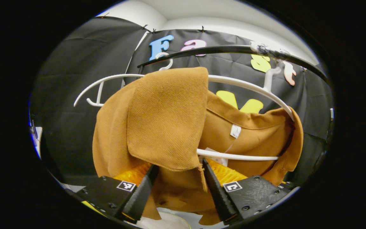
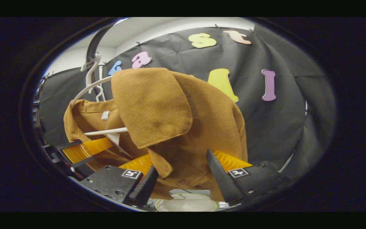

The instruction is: Grasp the clothes on the hanger with both hands and then place them into the laundry hamper below.

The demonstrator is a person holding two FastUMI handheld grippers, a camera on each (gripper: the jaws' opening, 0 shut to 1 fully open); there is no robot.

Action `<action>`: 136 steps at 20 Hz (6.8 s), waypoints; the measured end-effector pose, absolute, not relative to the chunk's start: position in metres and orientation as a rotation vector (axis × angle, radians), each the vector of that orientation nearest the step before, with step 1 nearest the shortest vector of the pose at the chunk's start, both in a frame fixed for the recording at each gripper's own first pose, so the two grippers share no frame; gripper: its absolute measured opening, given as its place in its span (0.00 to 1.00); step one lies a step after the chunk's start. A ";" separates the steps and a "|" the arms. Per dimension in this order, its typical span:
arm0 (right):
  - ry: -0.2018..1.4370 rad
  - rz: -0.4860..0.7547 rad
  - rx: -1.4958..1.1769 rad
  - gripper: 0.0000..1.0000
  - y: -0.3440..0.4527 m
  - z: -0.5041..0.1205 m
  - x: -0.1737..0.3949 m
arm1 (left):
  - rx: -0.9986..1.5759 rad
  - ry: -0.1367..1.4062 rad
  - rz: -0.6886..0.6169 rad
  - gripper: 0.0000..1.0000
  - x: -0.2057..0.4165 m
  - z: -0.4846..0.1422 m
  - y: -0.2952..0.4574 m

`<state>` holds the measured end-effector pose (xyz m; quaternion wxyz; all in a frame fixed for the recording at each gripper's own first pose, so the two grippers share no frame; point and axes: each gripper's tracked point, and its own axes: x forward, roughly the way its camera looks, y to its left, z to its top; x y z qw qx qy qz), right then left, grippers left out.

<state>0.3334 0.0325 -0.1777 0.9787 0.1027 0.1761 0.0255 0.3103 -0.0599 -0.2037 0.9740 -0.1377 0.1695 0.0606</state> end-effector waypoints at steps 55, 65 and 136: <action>0.062 0.151 0.678 0.07 -0.081 -0.058 0.378 | -0.339 0.206 0.072 0.02 0.296 -0.119 0.096; 0.178 0.195 0.798 0.04 -0.078 -0.110 0.404 | -0.413 0.273 0.052 0.02 0.291 -0.160 0.105; 0.868 0.289 0.340 0.01 0.111 -0.337 0.207 | -0.297 0.706 -0.356 0.02 0.168 -0.315 -0.073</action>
